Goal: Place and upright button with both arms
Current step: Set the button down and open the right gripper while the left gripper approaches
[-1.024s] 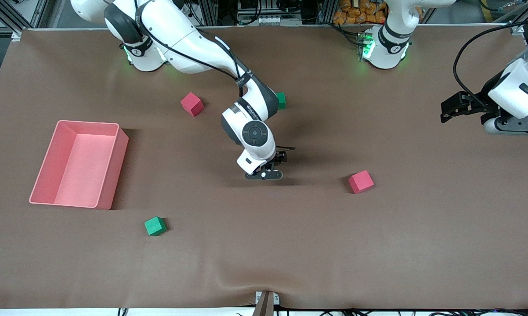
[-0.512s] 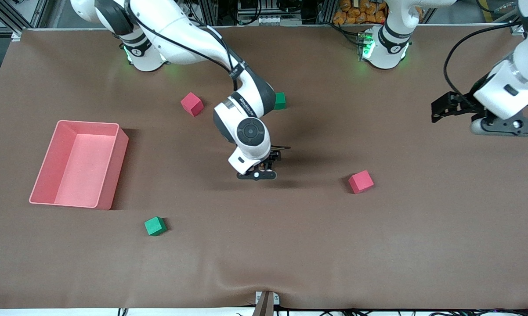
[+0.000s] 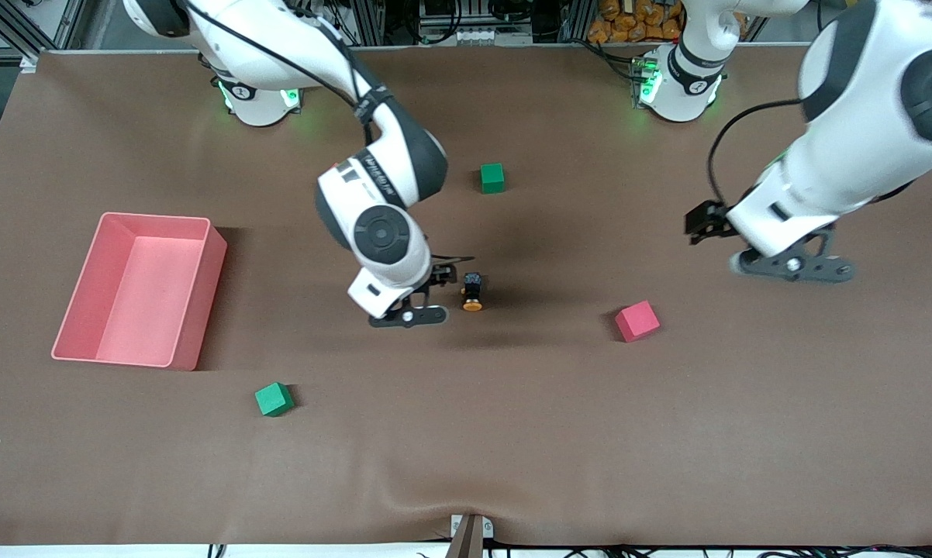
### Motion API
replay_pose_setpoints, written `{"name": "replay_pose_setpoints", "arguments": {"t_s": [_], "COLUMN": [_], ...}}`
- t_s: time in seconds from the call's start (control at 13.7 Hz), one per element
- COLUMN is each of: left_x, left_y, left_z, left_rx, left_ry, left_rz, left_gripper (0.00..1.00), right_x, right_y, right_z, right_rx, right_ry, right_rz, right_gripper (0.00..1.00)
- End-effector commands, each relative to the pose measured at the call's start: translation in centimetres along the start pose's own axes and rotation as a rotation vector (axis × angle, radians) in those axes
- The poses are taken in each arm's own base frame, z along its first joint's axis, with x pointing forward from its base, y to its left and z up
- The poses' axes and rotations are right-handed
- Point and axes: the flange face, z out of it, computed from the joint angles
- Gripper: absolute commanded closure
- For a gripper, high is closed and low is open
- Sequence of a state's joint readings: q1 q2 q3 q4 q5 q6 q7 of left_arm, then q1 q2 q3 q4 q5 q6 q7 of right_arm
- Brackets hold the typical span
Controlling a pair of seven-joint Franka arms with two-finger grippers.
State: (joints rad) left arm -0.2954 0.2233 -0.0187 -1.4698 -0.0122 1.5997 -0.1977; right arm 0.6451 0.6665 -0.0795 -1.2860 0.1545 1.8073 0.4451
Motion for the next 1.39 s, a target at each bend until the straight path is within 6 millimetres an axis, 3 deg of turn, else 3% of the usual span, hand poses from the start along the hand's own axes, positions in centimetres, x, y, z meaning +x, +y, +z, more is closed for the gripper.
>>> {"name": "replay_pose_setpoints", "arguments": {"t_s": [0.0, 0.22, 0.44, 0.59, 0.8, 0.95, 1.1, 1.32], "left_x": [2.2, 3.7, 5.0, 5.6, 5.6, 6.1, 6.0, 6.3], "left_y": [3.7, 7.0, 11.0, 12.5, 16.3, 17.5, 20.0, 23.1], "left_z": [1.3, 3.8, 8.4, 10.0, 13.3, 15.5, 18.1, 20.7], "left_rx": [0.004, -0.019, -0.040, -0.039, -0.032, -0.036, -0.039, -0.065], "left_ry": [0.013, 0.016, -0.004, -0.010, -0.010, -0.003, 0.003, 0.031], "left_rz": [-0.040, -0.050, -0.053, -0.065, -0.029, -0.057, -0.056, -0.076], "left_gripper": [0.00, 0.00, 0.00, 0.00, 0.00, 0.00, 0.00, 0.00], "right_x": [-1.3, -1.9, -2.6, -3.5, -4.8, -5.2, -5.7, -7.3], "right_y": [4.5, 8.9, 12.6, 15.6, 19.7, 22.2, 23.8, 25.9], "right_z": [-2.1, -3.1, -3.4, -2.6, -1.2, -0.4, 0.3, 3.1], "right_rx": [0.002, 0.009, 0.009, 0.019, 0.032, 0.035, 0.039, 0.045], "right_ry": [-0.018, -0.026, 0.007, 0.019, 0.037, 0.031, 0.043, 0.104], "right_rz": [-0.044, -0.058, -0.054, -0.062, -0.027, -0.041, -0.030, -0.001], "right_gripper": [0.00, 0.00, 0.00, 0.00, 0.00, 0.00, 0.00, 0.00]}}
